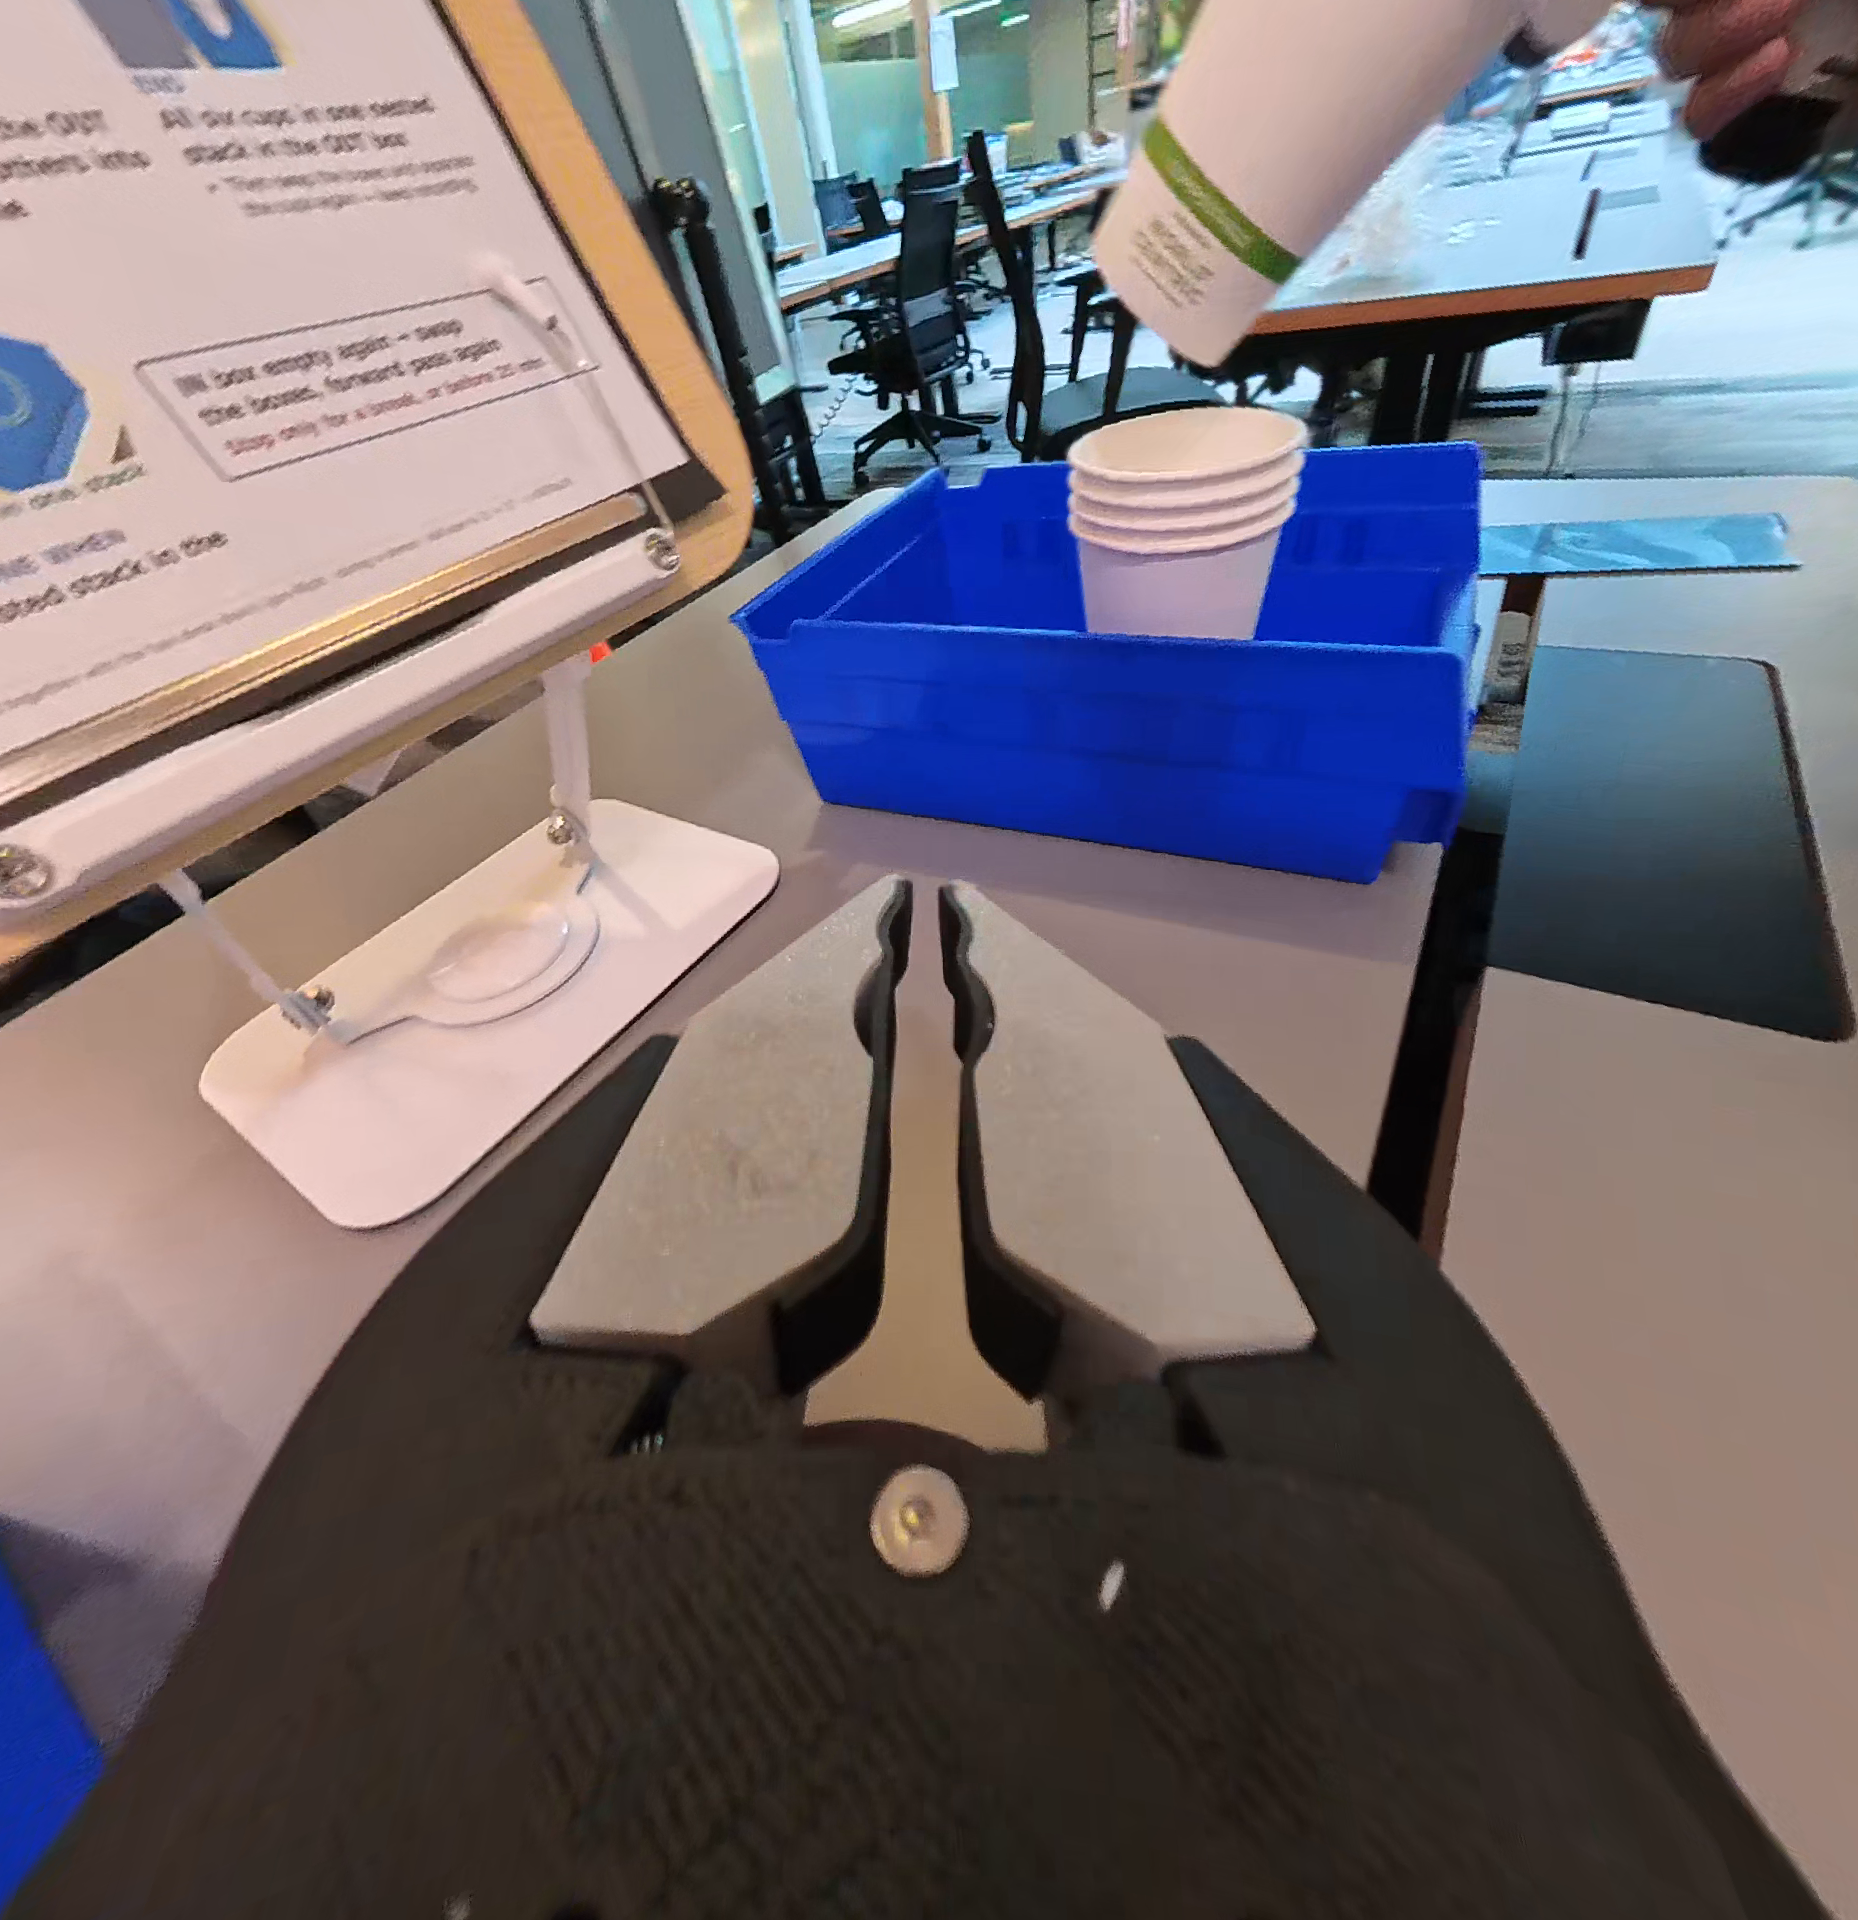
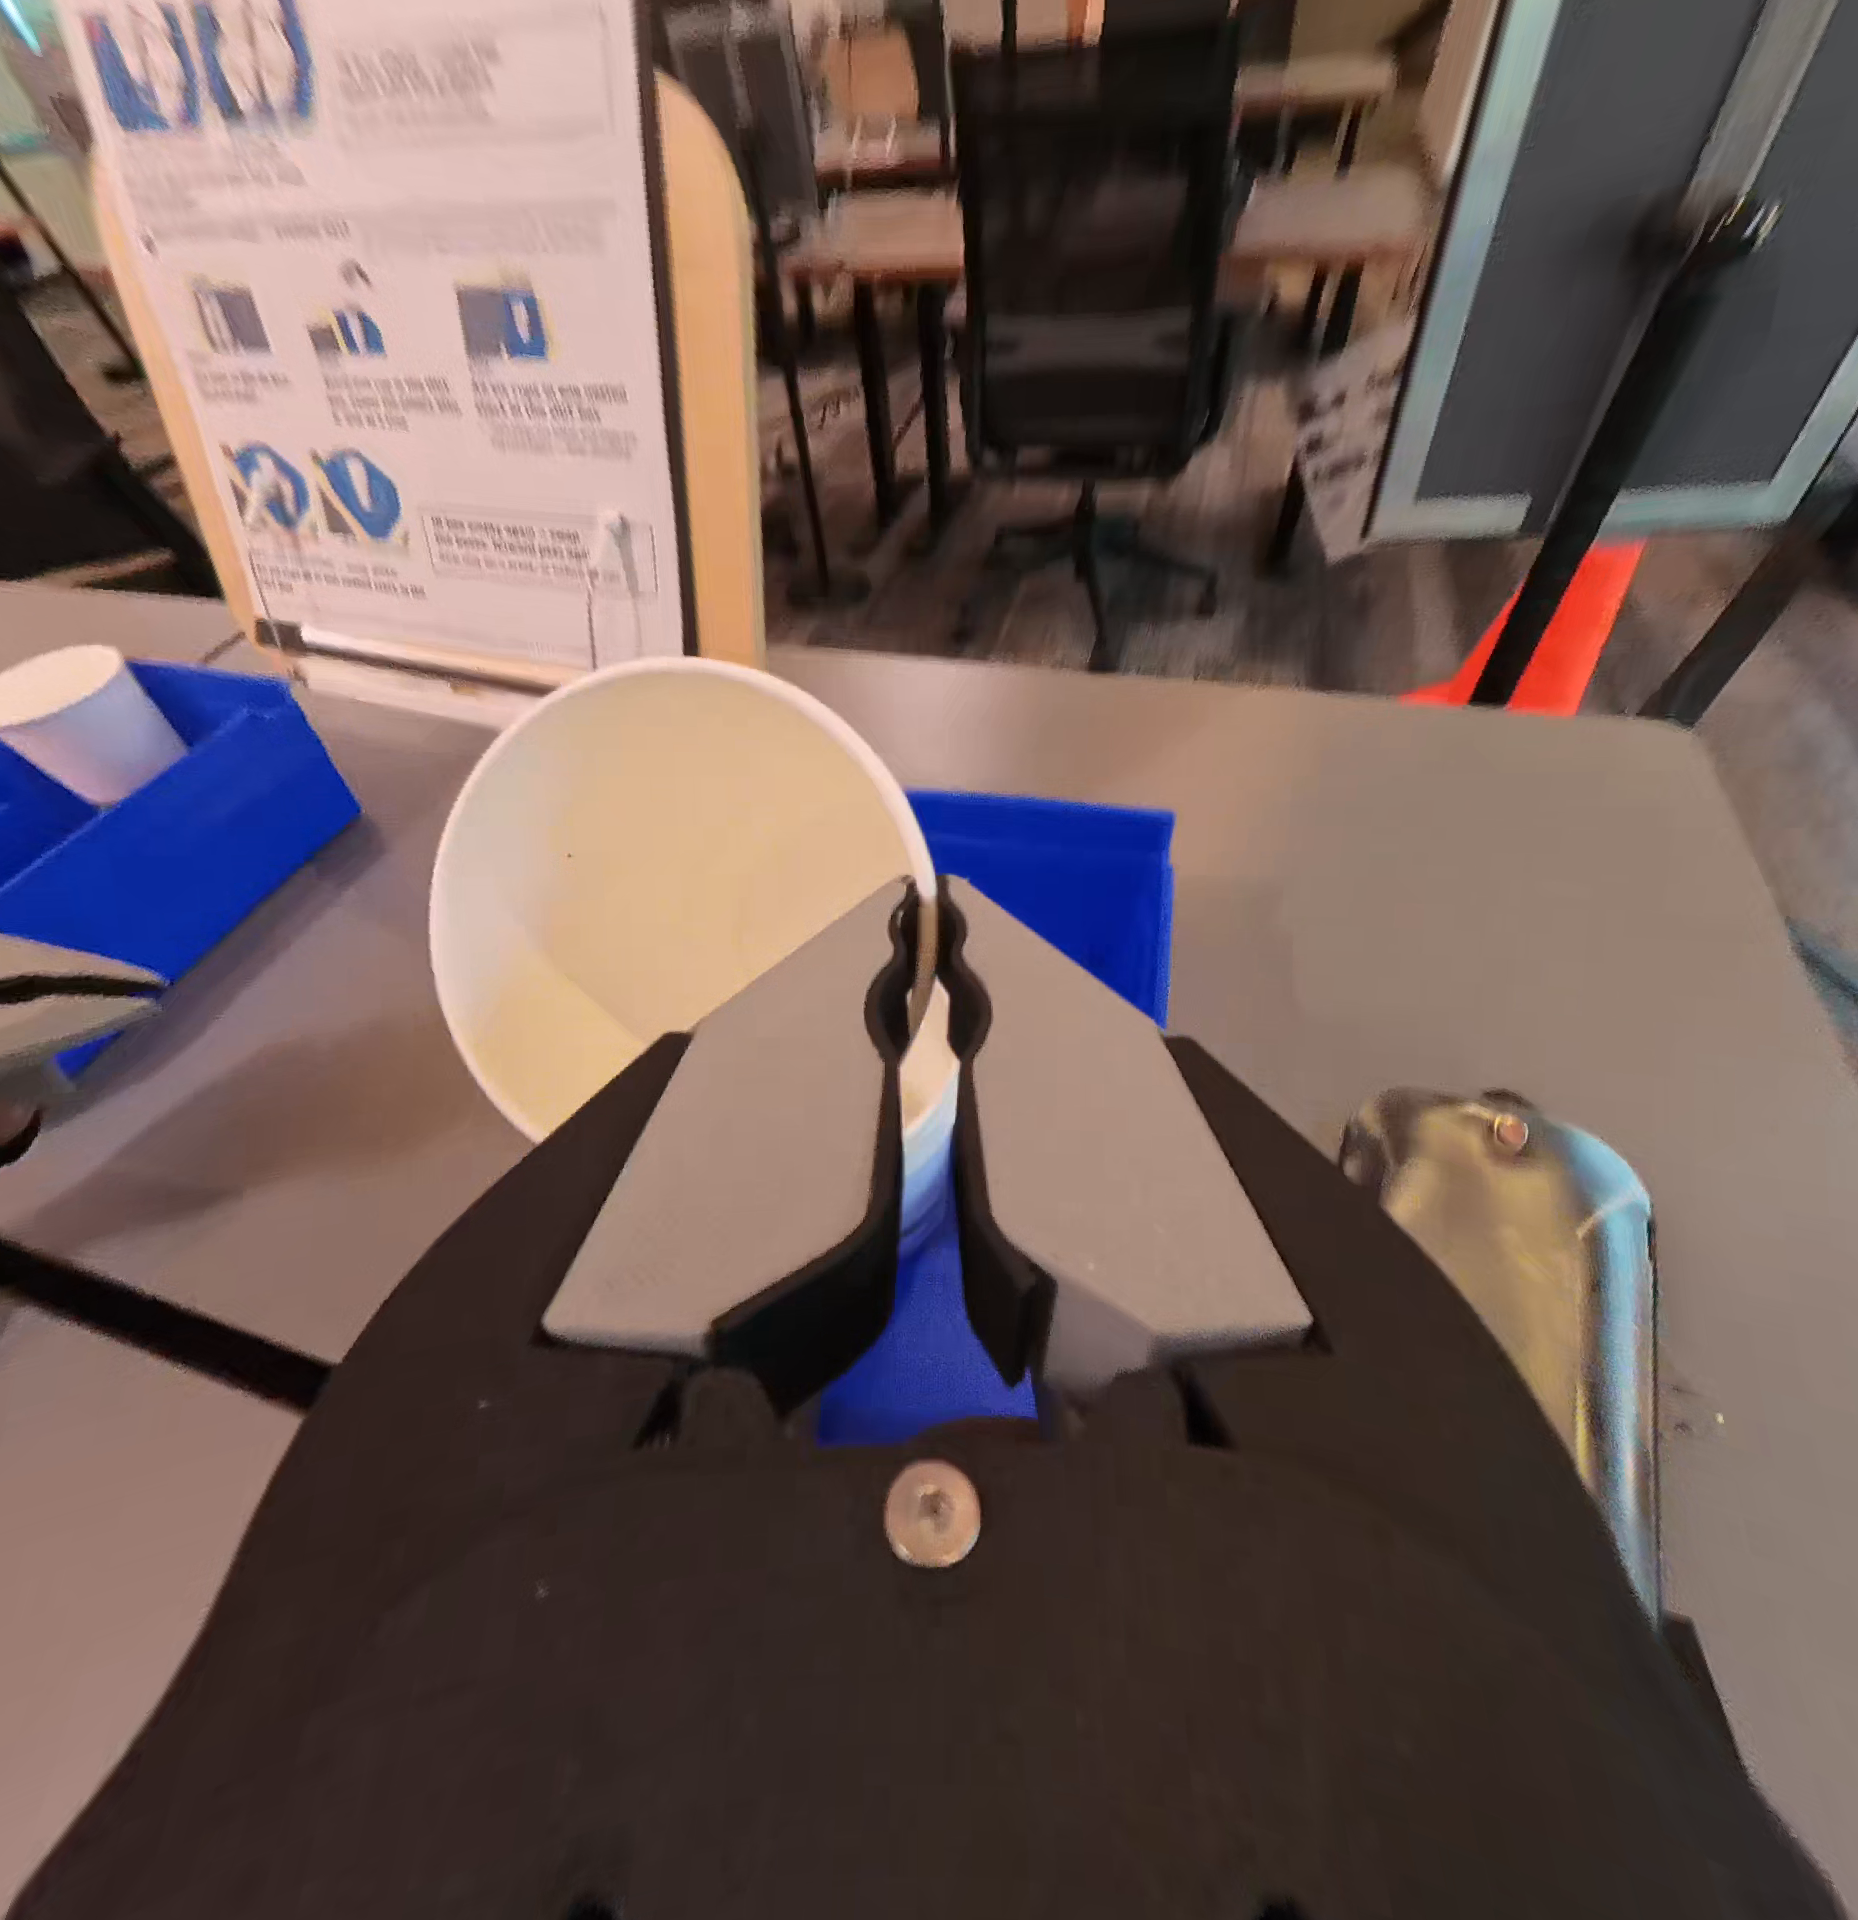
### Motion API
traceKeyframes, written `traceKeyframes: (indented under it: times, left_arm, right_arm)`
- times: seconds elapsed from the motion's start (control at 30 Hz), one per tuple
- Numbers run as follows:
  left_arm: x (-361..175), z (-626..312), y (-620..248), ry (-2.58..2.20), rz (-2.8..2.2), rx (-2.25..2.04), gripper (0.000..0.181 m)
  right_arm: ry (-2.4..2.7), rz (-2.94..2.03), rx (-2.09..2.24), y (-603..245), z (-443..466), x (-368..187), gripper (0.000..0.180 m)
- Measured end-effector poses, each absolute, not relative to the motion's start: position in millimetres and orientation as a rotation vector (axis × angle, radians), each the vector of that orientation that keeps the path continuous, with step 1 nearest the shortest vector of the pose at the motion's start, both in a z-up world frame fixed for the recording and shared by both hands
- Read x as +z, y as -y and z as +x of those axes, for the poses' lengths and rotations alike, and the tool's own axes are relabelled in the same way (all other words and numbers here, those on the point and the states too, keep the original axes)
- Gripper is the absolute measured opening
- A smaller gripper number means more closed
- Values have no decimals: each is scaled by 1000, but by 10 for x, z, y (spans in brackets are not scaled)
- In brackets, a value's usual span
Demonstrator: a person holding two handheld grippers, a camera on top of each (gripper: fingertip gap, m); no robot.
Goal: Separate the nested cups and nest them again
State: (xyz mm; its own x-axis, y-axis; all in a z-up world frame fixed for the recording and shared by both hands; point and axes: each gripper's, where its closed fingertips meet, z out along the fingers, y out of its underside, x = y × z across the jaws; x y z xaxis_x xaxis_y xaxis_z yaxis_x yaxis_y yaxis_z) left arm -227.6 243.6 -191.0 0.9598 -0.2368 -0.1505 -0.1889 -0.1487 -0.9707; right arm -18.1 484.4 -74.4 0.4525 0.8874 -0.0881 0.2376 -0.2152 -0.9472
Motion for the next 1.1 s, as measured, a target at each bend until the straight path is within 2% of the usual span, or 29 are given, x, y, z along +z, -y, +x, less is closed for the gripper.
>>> traceKeyframes:
  times: [0.03,0.37,0.4,0.43,0.47,0.63,0.9,1.0,1.1]
  left_arm:
    - [-1918,-2320,-2441,-296,-1737,-43,3]
    - [-2102,-2572,-2469,-132,-1835,-102,3]
    - [-2107,-2578,-2467,-131,-1839,-102,3]
    - [-2101,-2580,-2465,-129,-1837,-103,3]
    - [-2089,-2577,-2463,-129,-1833,-107,2]
    - [-2054,-2557,-2459,-141,-1825,-96,2]
    - [-2098,-2524,-2478,-164,-1842,-77,3]
    - [-2116,-2528,-2487,-170,-1847,-62,3]
    - [-2139,-2533,-2494,-174,-1853,-48,3]
  right_arm:
    - [991,-1744,818,-4880,-177,-772,0]
    - [1314,-2042,742,-4812,-483,-1285,0]
    - [1317,-2055,740,-4824,-509,-1290,7]
    - [1302,-2053,716,-4867,-519,-1264,20]
    - [1285,-2032,694,-4903,-528,-1206,25]
    - [1199,-1824,704,-4846,-593,-699,21]
    - [1242,-1503,914,-3942,-917,-13,22]
    - [1303,-1434,1065,-3467,-1183,-104,23]
    - [1348,-1418,1187,-3103,-1548,-480,24]
